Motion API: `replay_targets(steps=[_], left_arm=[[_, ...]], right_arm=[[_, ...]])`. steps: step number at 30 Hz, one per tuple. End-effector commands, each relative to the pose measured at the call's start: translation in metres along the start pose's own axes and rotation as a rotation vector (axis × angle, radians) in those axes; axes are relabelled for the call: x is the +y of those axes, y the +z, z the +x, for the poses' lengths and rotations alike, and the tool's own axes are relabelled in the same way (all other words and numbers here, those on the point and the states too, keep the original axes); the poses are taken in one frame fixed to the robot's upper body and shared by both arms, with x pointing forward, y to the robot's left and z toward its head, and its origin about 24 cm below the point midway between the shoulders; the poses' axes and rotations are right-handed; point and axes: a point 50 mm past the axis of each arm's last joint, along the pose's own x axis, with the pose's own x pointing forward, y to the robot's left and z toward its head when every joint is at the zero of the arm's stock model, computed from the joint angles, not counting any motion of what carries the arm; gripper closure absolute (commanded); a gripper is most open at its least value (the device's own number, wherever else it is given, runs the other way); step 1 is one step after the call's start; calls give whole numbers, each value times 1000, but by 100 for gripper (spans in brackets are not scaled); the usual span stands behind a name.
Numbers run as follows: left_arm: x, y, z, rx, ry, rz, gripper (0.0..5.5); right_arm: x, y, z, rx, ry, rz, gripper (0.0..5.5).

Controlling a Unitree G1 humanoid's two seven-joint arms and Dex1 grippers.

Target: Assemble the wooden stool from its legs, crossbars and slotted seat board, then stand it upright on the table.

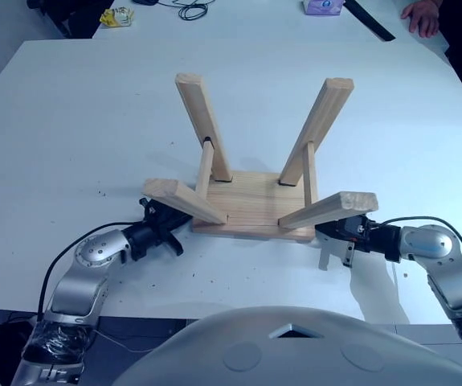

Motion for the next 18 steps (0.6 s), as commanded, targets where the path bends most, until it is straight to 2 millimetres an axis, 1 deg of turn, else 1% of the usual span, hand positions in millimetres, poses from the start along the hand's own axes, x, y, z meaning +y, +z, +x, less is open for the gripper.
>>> replay_targets(steps=[1, 3, 6, 8, 10, 13, 14, 16, 18], left_arm=[[-4, 6, -9, -23, 5, -4, 548], [14, 6, -13, 5, 80, 42, 548], [45, 15, -25, -6, 227, 69, 548], [51, 18, -33, -8, 266, 81, 548], [42, 14, -42, 11, 238, 65, 548], [6, 1, -52, 71, 58, 38, 548], [-1, -3, -54, 88, 26, 28, 548], [-2, -10, -55, 119, -2, 22, 548], [0, -10, -51, 119, -4, 26, 548]], right_arm=[[-4, -3, -3, 11, -13, 12, 550], [-1, -4, -6, 18, 5, 9, 550], [-11, -8, -18, 57, 9, -27, 550], [-17, -8, -24, 68, 6, -36, 550], [-21, -10, -29, 78, 8, -40, 550], [-23, -11, -29, 74, 3, -35, 550], [-22, -10, -27, 66, 8, -31, 550], [-16, -9, -23, 44, 19, -16, 550], [-13, -9, -18, 28, 14, -5, 550]])
